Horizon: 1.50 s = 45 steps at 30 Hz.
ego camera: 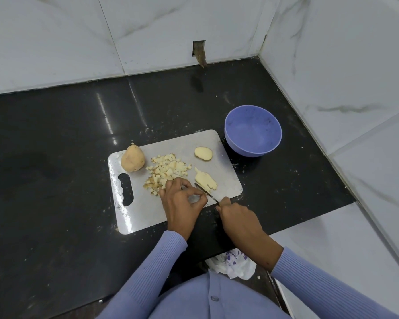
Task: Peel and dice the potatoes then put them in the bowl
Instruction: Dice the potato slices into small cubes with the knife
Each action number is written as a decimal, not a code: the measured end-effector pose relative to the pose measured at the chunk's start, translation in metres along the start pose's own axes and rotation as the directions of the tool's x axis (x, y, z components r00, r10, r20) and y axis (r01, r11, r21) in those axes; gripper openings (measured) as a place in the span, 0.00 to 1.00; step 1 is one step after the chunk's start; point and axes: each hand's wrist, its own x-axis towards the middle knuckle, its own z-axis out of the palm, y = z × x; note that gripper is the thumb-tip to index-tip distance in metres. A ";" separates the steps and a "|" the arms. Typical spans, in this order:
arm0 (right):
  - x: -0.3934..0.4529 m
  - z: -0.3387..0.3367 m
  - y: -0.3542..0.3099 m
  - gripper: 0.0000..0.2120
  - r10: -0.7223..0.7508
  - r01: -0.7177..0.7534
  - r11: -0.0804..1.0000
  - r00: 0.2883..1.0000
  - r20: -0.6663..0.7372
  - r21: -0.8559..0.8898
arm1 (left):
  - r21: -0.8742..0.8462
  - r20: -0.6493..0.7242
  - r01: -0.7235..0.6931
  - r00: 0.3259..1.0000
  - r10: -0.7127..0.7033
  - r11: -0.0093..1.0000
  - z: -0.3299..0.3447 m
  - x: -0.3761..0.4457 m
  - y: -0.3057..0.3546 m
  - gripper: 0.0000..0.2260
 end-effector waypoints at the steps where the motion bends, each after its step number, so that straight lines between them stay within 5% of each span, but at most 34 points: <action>1: -0.001 0.001 0.001 0.13 -0.004 0.004 1.000 1.000 -0.001 -0.010 | 0.004 -0.003 -0.002 1.000 0.002 1.000 0.000 0.000 0.000 0.05; 18: -0.023 -0.003 0.019 0.15 0.037 -0.036 0.999 0.999 0.028 -0.014 | -0.009 -0.004 0.055 0.998 -0.055 0.998 0.002 0.000 0.007 0.02; 25: -0.024 0.000 0.020 0.16 0.036 -0.036 0.999 0.998 0.043 0.000 | -0.045 0.003 0.169 0.986 -0.169 0.985 0.003 0.006 0.015 0.08; 45: -0.037 0.004 0.039 0.17 0.059 -0.056 0.998 0.995 0.075 -0.040 | 0.131 0.028 0.118 0.992 -0.123 0.984 0.017 0.011 0.028 0.07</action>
